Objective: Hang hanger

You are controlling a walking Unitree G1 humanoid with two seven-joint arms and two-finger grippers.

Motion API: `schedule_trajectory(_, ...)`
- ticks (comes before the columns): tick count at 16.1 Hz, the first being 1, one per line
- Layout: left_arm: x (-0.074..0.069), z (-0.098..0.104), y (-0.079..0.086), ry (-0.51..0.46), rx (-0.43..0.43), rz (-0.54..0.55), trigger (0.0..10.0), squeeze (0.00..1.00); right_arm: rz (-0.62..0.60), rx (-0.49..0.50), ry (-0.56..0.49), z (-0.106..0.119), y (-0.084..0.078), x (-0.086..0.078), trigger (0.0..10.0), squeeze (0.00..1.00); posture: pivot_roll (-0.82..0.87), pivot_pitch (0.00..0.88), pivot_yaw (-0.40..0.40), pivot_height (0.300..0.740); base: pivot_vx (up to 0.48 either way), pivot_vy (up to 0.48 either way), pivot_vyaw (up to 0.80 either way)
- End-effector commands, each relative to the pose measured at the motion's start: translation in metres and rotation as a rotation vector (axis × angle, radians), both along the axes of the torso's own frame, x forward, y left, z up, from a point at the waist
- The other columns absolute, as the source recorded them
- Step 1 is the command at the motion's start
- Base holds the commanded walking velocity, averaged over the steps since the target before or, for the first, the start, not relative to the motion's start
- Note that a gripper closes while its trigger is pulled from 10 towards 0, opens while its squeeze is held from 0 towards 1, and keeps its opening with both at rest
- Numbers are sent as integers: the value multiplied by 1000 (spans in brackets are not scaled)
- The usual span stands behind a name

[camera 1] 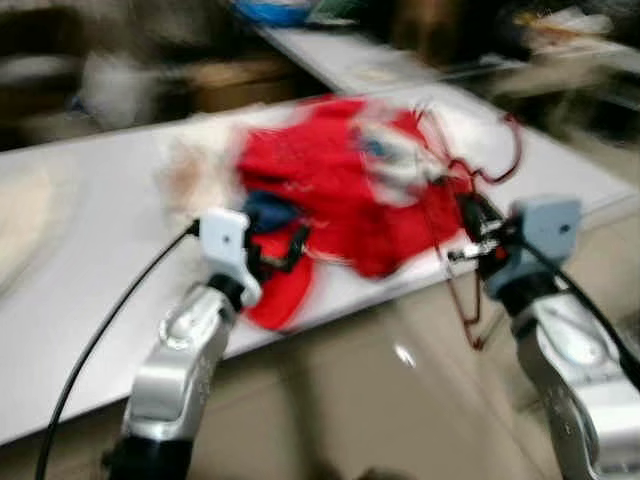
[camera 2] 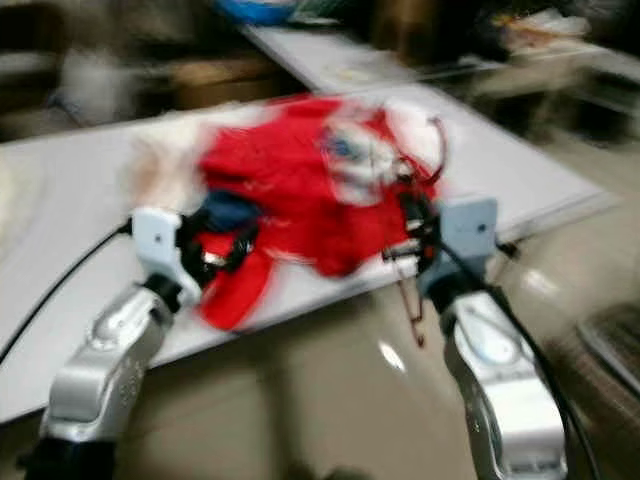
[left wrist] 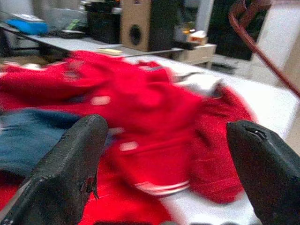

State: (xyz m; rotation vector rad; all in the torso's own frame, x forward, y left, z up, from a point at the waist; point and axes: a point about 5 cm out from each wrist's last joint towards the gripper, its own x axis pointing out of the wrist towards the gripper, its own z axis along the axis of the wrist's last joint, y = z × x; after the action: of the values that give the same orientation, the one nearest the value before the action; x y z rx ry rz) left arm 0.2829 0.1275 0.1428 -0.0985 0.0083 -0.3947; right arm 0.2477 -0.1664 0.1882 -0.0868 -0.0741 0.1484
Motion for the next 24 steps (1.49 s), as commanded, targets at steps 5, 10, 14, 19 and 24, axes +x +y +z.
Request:
schedule_trajectory(5,3,-7,4,41,-10,50,10000,0,-1,17,124,-25,-5,-1,10000,0,-166,0,38,740,0,288,-483)
schedule_trajectory(10,-1,-14,3,55,4,25,10000,1000,-10,24,193,-43,-13,-2,10000,0,-159,0,40,740,0,0,0)
schedule_trajectory(14,6,-16,5,24,47,41,10000,1000,-32,-26,160,-42,-15,-1,10000,0,-181,0,56,740,0,0,0)
schedule_trajectory(19,14,-17,1,5,95,39,10000,1000,-24,-69,123,-37,-16,-1,10000,0,-198,0,57,740,121,0,0)
schedule_trajectory(24,15,-19,1,0,107,42,10000,1000,3,-116,125,-36,-15,-2,10000,0,-198,0,59,740,341,0,160)
